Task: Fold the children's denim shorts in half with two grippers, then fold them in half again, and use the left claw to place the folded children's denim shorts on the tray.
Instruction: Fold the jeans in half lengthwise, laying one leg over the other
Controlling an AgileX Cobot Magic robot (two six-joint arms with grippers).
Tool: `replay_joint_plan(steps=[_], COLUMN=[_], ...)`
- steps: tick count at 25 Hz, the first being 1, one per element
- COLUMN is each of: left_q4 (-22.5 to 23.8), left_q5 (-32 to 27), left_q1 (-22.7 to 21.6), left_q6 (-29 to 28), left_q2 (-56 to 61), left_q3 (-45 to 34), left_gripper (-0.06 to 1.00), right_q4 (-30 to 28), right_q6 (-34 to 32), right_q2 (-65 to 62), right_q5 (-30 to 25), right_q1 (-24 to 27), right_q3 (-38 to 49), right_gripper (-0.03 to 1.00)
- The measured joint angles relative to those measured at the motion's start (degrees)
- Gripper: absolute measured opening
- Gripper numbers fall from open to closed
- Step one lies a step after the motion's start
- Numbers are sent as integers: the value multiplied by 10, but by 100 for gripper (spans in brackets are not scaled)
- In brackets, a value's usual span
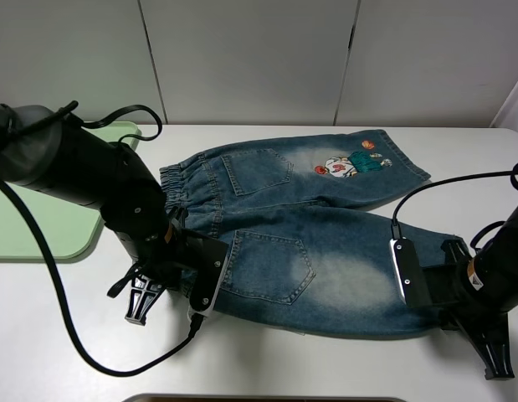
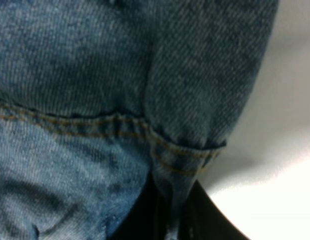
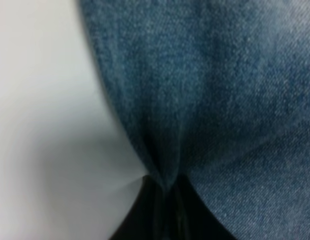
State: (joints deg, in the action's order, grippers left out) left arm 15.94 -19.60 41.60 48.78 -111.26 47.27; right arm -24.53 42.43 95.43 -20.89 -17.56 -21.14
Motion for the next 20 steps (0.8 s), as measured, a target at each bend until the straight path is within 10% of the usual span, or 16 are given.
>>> replay_joint_plan(steps=[20], left_q4=[15], left_q5=[11], left_q1=[-2], left_q6=[-58], left_q2=[47], left_q3=[-13], left_gripper=[1], right_q4=[59], right_q6=[-58], right_q2=[-106], right_q5=[-82], right_q1=[-22], right_q3=[-32], right_gripper=[-3])
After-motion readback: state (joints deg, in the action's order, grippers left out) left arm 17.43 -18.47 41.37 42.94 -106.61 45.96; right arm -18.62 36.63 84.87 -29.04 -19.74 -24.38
